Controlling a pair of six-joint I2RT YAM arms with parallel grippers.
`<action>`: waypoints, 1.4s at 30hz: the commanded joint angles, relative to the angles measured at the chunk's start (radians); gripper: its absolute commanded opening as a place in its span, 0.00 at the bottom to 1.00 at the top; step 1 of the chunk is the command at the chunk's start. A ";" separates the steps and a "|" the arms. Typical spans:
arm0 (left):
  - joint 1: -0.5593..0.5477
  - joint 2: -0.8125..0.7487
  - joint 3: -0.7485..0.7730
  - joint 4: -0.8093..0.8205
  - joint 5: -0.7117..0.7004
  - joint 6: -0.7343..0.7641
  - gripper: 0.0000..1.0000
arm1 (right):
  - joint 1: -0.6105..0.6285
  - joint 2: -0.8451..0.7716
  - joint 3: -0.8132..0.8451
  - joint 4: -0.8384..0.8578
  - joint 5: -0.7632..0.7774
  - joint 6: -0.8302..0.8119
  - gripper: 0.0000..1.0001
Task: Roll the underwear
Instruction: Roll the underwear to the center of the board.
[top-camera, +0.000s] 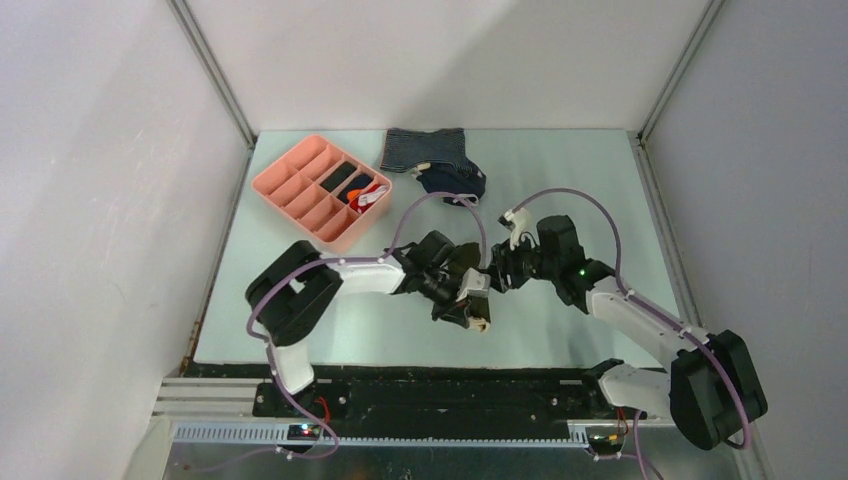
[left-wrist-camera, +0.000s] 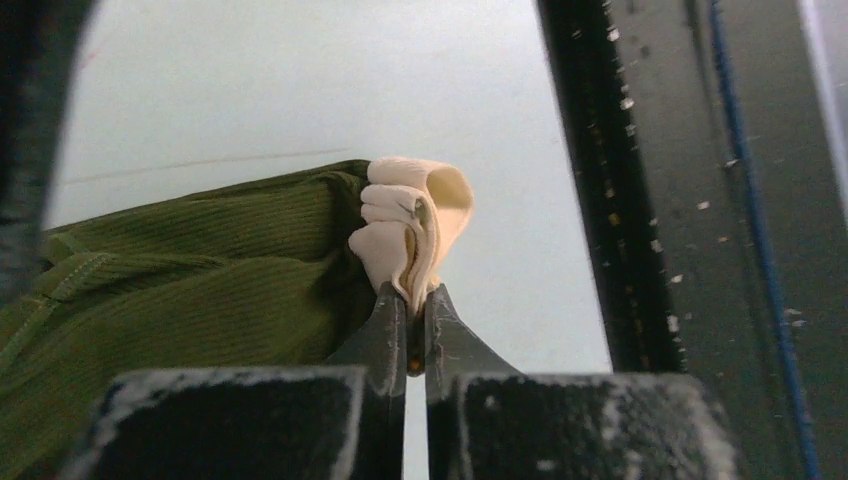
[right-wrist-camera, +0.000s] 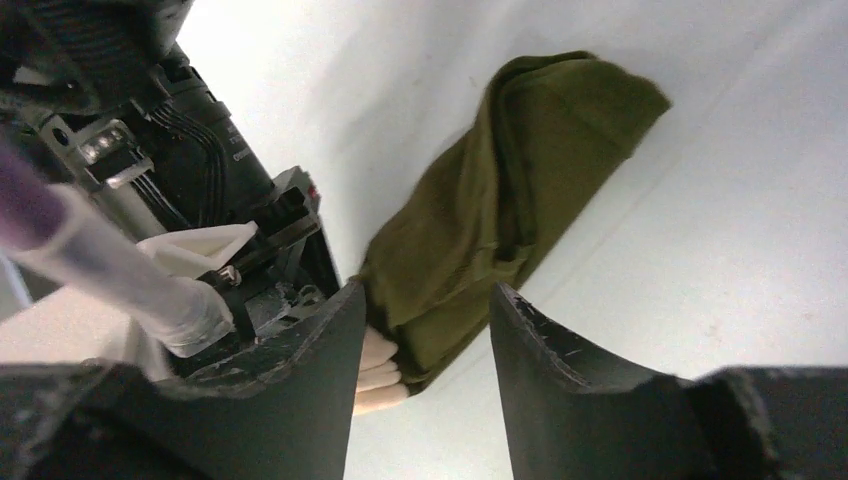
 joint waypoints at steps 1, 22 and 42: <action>0.064 0.108 0.127 -0.198 0.157 -0.179 0.00 | 0.056 -0.092 -0.026 -0.088 -0.118 -0.205 0.53; 0.148 0.282 0.291 -0.189 0.245 -0.447 0.00 | 0.134 -0.325 -0.210 -0.157 -0.166 -0.769 0.54; 0.152 0.526 0.544 -0.324 0.319 -0.774 0.00 | 0.273 -0.185 -0.342 0.132 0.078 -1.061 0.50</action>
